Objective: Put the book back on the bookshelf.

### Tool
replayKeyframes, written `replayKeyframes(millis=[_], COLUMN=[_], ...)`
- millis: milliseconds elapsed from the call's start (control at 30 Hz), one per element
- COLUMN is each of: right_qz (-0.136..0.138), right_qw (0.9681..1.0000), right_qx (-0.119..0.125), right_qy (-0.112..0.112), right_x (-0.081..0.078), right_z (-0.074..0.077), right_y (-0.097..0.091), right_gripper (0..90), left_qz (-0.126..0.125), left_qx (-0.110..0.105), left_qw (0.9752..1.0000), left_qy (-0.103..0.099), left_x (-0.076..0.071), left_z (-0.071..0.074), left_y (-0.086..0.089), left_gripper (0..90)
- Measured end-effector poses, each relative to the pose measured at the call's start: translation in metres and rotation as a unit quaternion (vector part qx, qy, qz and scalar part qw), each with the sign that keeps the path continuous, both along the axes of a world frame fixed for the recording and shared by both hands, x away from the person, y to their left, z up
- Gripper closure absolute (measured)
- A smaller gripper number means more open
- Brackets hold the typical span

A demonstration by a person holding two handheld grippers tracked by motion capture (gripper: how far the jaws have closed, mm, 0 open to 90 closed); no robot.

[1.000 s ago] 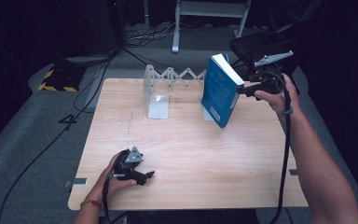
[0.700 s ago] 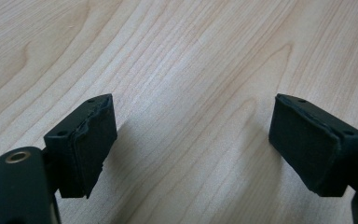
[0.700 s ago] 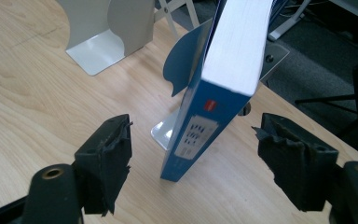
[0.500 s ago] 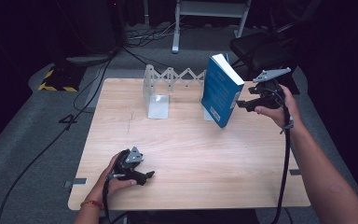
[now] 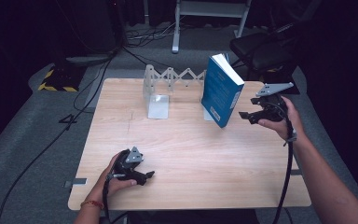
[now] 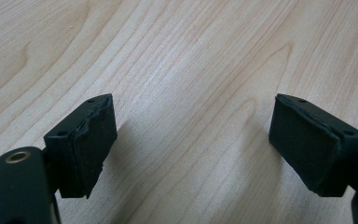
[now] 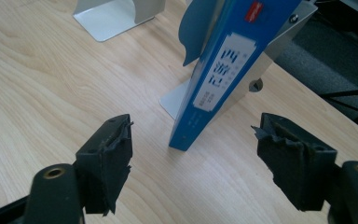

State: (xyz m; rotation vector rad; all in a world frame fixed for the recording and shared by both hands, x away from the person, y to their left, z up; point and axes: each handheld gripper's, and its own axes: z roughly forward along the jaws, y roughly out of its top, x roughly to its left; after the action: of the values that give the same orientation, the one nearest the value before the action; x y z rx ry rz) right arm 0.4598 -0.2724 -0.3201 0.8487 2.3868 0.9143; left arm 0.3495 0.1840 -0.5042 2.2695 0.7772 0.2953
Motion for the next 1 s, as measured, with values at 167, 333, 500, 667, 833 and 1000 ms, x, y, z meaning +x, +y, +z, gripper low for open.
replayKeyframes(millis=[167,333,500,667,833,1000], right_qz=[0.000,0.001,0.003,0.006,0.012,0.010], right_qw=[1.0000,0.9998,0.9993,0.9983,0.9974,0.9972], right_qx=[-0.008,-0.022,-0.037,-0.057,-0.071,-0.073], right_qy=[0.001,0.001,0.000,-0.001,0.006,0.011], right_x=[-0.005,-0.010,-0.016,-0.023,-0.031,-0.035], right_z=[-0.011,-0.023,-0.036,-0.051,-0.069,-0.084], right_y=[-0.005,-0.007,-0.009,-0.010,-0.014,-0.020], right_gripper=[26.9,26.9,26.9,27.3,27.1,27.1], left_qz=[0.000,0.001,0.002,0.002,0.002,0.003], left_qx=[0.000,0.000,0.000,0.000,0.000,0.000], left_qw=[1.0000,1.0000,1.0000,1.0000,1.0000,1.0000], left_qy=[0.001,0.001,0.001,0.000,0.001,0.001], left_x=[0.000,0.000,-0.001,0.000,0.000,-0.001], left_z=[0.000,0.000,0.000,0.000,0.000,0.000], left_y=[0.000,0.000,0.000,0.000,0.000,0.000], left_gripper=[15.5,15.6,15.6,15.5,15.6,15.6])
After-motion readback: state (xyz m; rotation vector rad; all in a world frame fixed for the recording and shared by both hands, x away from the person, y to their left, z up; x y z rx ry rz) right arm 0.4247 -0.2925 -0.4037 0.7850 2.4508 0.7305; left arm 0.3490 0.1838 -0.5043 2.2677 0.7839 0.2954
